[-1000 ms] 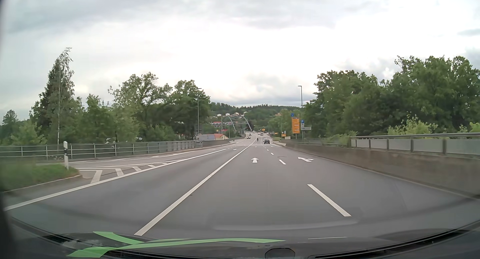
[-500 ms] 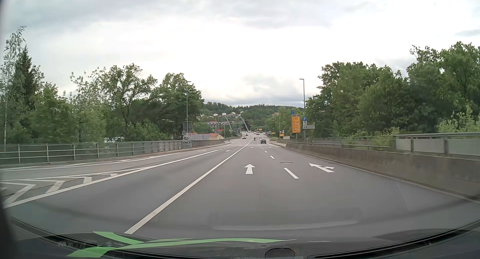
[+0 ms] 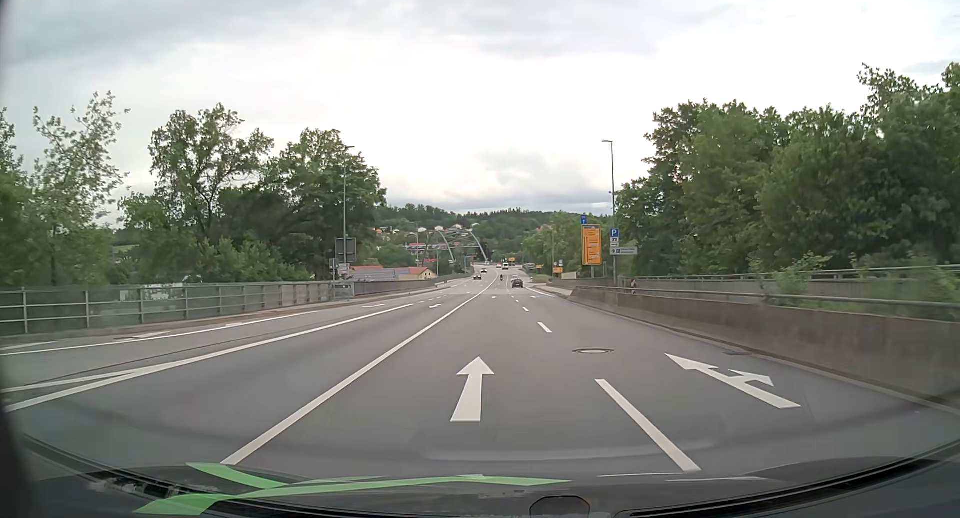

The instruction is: Follow the waypoints while adhering to traffic rules and regulations

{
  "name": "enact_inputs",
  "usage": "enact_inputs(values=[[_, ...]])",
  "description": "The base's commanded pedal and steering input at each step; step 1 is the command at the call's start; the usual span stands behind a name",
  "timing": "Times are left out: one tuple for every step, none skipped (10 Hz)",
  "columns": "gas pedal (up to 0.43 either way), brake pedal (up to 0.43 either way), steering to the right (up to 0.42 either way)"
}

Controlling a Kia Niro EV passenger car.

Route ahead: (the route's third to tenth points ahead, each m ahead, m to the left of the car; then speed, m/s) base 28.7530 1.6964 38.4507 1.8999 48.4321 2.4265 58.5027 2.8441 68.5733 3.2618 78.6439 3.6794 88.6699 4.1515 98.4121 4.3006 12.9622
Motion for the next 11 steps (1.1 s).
enact_inputs(values=[[0.000, 0.000, 0.013], [0.000, 0.000, 0.013], [0.000, 0.000, 0.014], [0.000, 0.000, 0.013], [0.000, 0.000, 0.014], [0.000, 0.000, 0.012], [0.000, 0.000, 0.010], [0.000, 0.000, 0.007], [0.000, 0.000, 0.004], [0.000, 0.000, 0.004], [0.000, 0.000, 0.003]])
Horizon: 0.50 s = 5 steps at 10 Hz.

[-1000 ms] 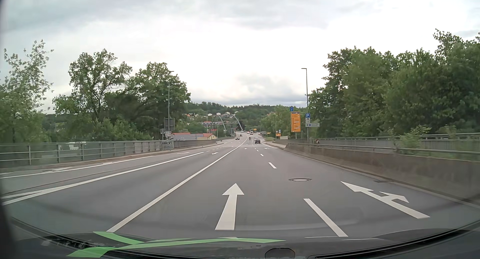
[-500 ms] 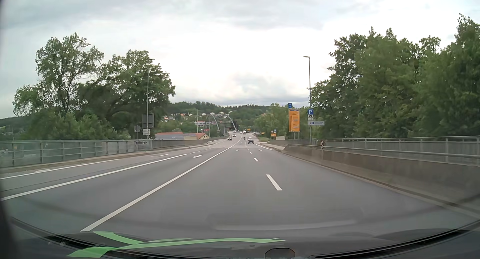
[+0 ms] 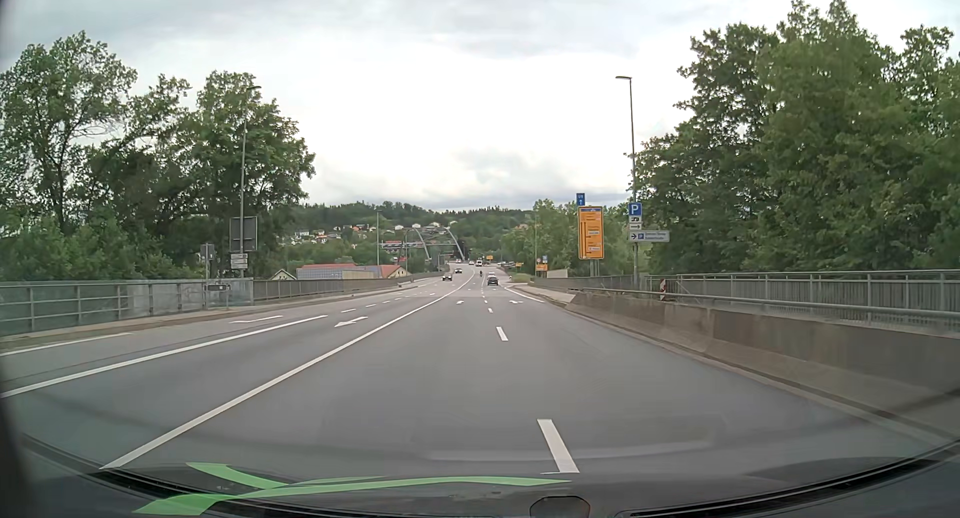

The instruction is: Follow the waypoints while adhering to traffic rules and regulations

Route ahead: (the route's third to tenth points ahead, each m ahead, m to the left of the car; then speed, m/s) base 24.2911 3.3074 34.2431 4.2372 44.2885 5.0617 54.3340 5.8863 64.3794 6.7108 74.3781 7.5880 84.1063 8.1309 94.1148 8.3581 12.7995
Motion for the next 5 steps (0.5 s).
enact_inputs(values=[[0.000, 0.000, 0.003], [0.000, 0.000, 0.001], [0.000, 0.000, 0.000], [0.000, 0.000, -0.004], [0.000, 0.000, -0.004]])
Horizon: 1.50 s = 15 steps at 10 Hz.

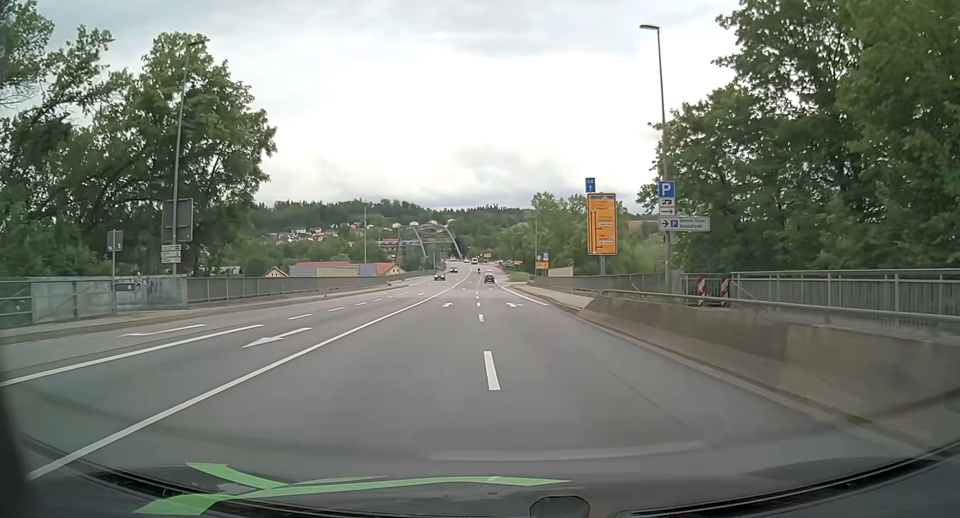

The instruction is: Follow the waypoints while adhering to traffic rules and regulations

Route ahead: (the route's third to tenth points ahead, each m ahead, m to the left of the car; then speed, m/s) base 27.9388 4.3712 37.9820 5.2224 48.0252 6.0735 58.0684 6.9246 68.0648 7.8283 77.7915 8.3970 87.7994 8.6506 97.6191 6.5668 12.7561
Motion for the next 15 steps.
enact_inputs(values=[[0.000, 0.000, -0.004], [0.000, 0.000, -0.005], [0.000, 0.000, -0.004], [0.000, 0.000, -0.005], [0.000, 0.000, -0.005], [0.000, 0.000, -0.006], [0.000, 0.000, -0.006], [0.000, 0.000, -0.007], [0.000, 0.000, -0.008], [0.000, 0.000, -0.009], [0.000, 0.000, -0.011], [0.000, 0.000, -0.012], [0.000, 0.000, -0.012], [0.000, 0.000, -0.012], [0.000, 0.000, -0.012]])
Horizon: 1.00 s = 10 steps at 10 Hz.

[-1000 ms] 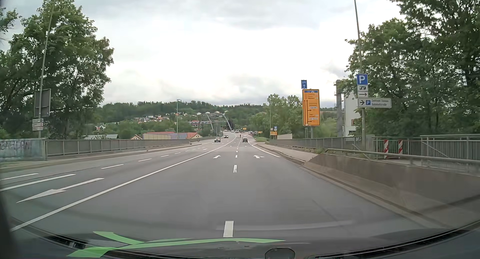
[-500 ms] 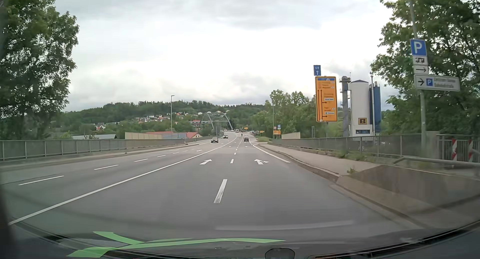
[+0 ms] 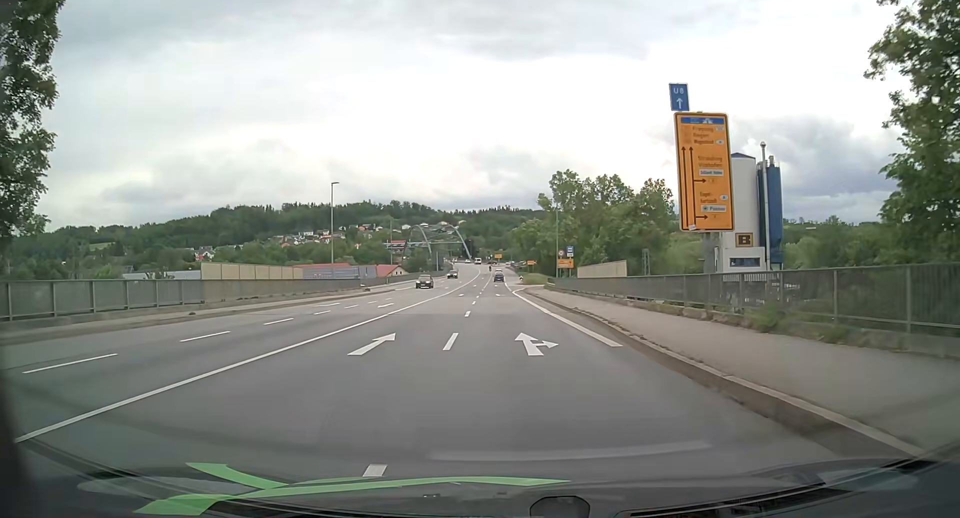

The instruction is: Follow the waypoints while adhering to traffic rules and regulations

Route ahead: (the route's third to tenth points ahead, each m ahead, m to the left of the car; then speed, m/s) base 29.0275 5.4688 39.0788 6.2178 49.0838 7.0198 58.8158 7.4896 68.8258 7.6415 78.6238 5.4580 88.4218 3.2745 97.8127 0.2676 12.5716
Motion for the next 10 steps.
enact_inputs(values=[[0.000, 0.000, -0.010], [0.000, 0.000, -0.009], [0.000, 0.000, -0.009], [0.000, 0.024, -0.009], [0.000, 0.049, -0.009], [0.000, 0.049, -0.009], [0.000, 0.055, -0.009], [0.000, 0.055, -0.009], [0.000, 0.061, -0.009], [0.000, 0.061, -0.008]])
